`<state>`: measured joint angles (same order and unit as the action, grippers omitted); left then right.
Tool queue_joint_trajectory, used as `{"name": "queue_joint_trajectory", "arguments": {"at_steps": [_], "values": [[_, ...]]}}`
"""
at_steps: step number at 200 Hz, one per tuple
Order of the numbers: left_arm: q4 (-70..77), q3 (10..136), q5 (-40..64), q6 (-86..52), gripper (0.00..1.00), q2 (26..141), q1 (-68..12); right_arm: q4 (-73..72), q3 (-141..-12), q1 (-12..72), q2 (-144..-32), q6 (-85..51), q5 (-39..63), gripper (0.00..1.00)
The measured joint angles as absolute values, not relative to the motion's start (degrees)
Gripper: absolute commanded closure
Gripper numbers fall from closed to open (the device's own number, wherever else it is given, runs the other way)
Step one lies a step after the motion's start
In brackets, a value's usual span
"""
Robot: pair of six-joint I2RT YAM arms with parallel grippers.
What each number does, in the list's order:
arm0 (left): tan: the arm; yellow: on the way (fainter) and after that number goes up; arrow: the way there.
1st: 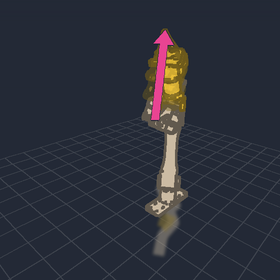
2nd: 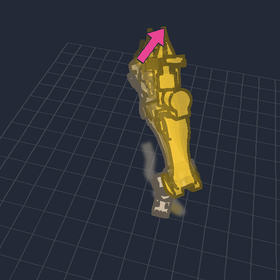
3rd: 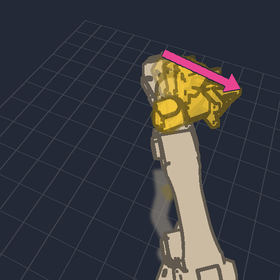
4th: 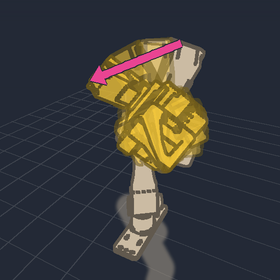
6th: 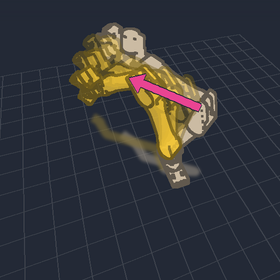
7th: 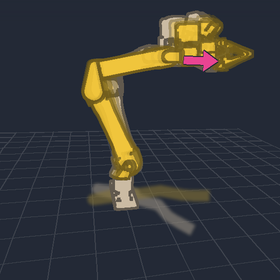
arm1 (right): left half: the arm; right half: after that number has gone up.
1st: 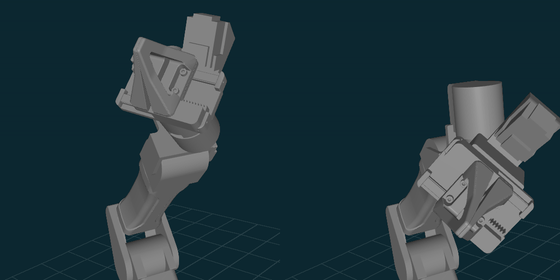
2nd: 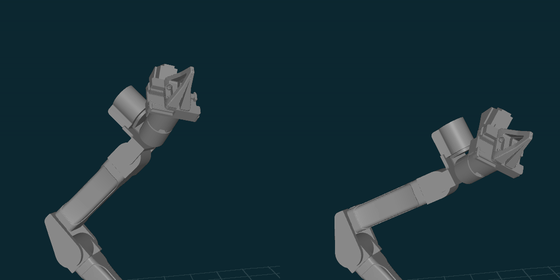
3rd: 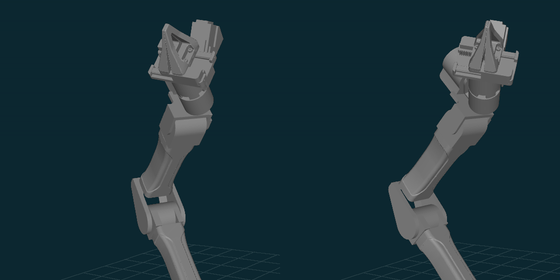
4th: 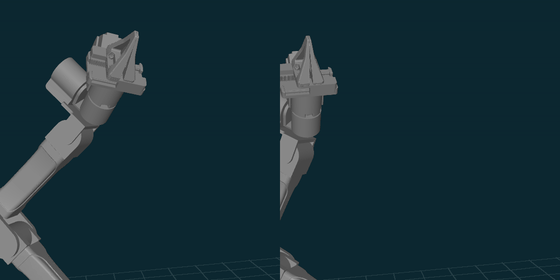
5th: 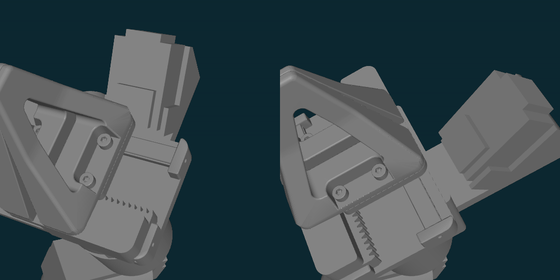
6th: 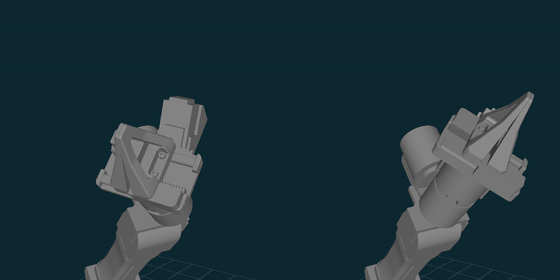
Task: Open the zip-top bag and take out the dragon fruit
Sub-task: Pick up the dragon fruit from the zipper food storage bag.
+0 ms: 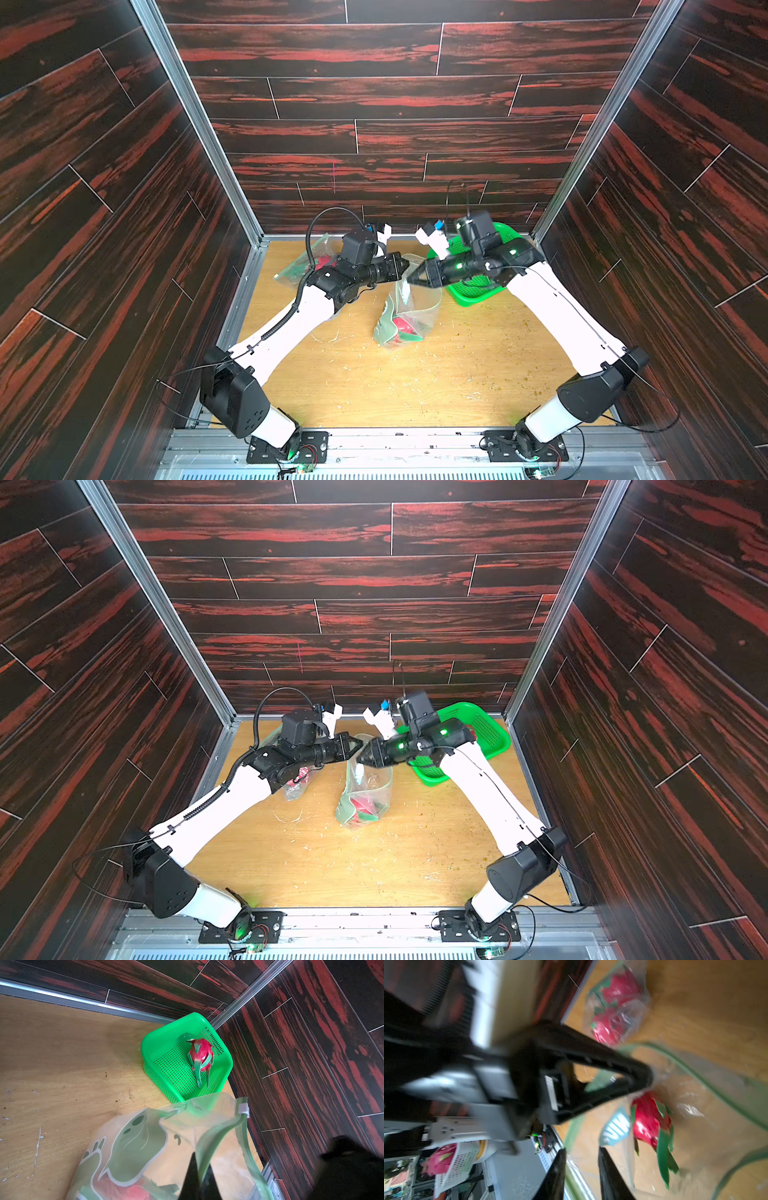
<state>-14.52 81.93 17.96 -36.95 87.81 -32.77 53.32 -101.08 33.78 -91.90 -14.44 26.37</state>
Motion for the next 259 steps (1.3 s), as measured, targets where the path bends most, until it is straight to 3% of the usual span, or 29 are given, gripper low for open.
{"name": "queue_joint_trajectory", "arguments": {"at_steps": [115, 205, 259], "values": [[-15.03, 82.11, 18.11, -36.64, 0.94, 89.17, -34.85, 59.79, -91.7, 36.6, -90.26, -13.65, 8.12, 0.69], [-14.46, 82.21, 18.87, -36.95, 0.94, 92.66, -36.34, 60.99, -85.54, 36.62, -89.8, -14.72, 8.88, 0.7], [-12.34, 81.47, 20.6, -37.95, 0.86, 93.23, -36.51, 57.28, -79.7, 36.53, -89.54, -15.88, 9.87, 0.7]]}}
